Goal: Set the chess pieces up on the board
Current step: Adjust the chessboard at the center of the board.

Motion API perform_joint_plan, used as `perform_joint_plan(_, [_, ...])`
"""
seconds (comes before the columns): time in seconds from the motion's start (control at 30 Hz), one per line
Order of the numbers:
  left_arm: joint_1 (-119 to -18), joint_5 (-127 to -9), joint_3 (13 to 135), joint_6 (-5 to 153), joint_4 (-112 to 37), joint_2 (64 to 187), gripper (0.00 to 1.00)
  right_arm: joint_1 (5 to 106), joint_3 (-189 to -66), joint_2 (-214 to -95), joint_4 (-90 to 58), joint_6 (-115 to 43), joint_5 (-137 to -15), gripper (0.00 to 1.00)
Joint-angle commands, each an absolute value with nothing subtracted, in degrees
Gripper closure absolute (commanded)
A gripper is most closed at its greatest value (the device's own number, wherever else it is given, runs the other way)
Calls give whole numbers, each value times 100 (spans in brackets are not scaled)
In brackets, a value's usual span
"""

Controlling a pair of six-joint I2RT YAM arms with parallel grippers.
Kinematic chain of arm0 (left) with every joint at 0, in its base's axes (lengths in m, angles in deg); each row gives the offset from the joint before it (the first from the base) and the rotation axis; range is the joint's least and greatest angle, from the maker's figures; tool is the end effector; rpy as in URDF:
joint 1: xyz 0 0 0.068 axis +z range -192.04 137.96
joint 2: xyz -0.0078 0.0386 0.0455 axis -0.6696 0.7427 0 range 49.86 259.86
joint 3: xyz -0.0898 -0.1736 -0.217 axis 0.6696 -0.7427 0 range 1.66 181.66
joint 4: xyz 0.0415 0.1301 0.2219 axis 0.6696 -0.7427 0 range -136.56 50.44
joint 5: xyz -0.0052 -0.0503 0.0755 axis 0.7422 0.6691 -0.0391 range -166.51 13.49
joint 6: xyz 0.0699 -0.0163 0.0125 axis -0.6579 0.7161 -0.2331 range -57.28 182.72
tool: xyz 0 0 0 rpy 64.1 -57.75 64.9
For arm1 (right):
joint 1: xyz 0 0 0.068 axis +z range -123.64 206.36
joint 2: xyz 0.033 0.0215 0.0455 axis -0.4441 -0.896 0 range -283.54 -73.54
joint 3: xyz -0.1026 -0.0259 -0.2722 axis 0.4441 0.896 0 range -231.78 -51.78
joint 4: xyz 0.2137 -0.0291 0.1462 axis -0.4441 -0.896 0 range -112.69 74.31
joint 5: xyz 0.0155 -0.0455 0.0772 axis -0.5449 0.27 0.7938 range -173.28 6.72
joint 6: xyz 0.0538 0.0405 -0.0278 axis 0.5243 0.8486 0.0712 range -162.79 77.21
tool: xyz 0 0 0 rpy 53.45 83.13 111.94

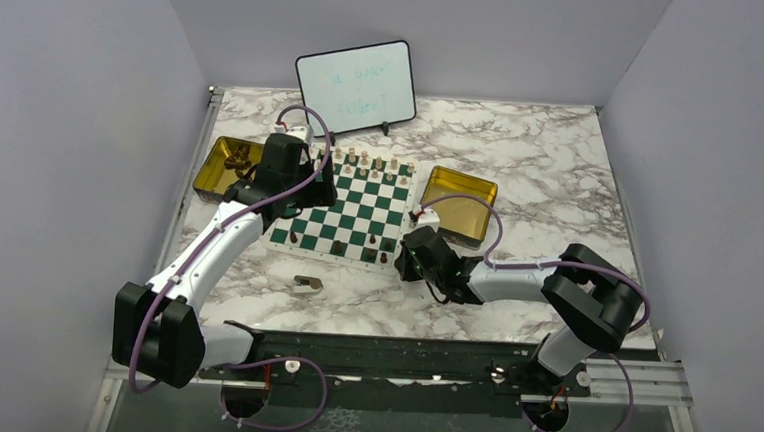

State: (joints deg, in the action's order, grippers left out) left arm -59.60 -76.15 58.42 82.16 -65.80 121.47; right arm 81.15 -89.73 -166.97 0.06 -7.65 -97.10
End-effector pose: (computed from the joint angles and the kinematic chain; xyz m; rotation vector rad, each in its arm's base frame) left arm 0.2698 -0.0858 0.2898 -0.0345 2.3115 -0.3404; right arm 0.2003 0.2589 0.1449 -0.2633 2.2886 0.5654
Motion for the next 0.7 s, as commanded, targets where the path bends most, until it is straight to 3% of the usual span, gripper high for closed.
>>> perform_joint_plan(0.0, [-5904, -7787, 5800, 8179, -6594, 12089, 12, 8196, -8976, -16604, -391, -677, -9769, 97])
perform_joint_plan(0.4, [-5862, -8400, 6054, 8366, -6752, 12363, 11, 8184, -9568, -15668, -1110, -1034, -10020, 65])
perform_joint_plan(0.67, [-5282, -9236, 6908, 8369, -6976, 12952, 23, 8189, -9358, -14143, -1246, -1545, -10059, 33])
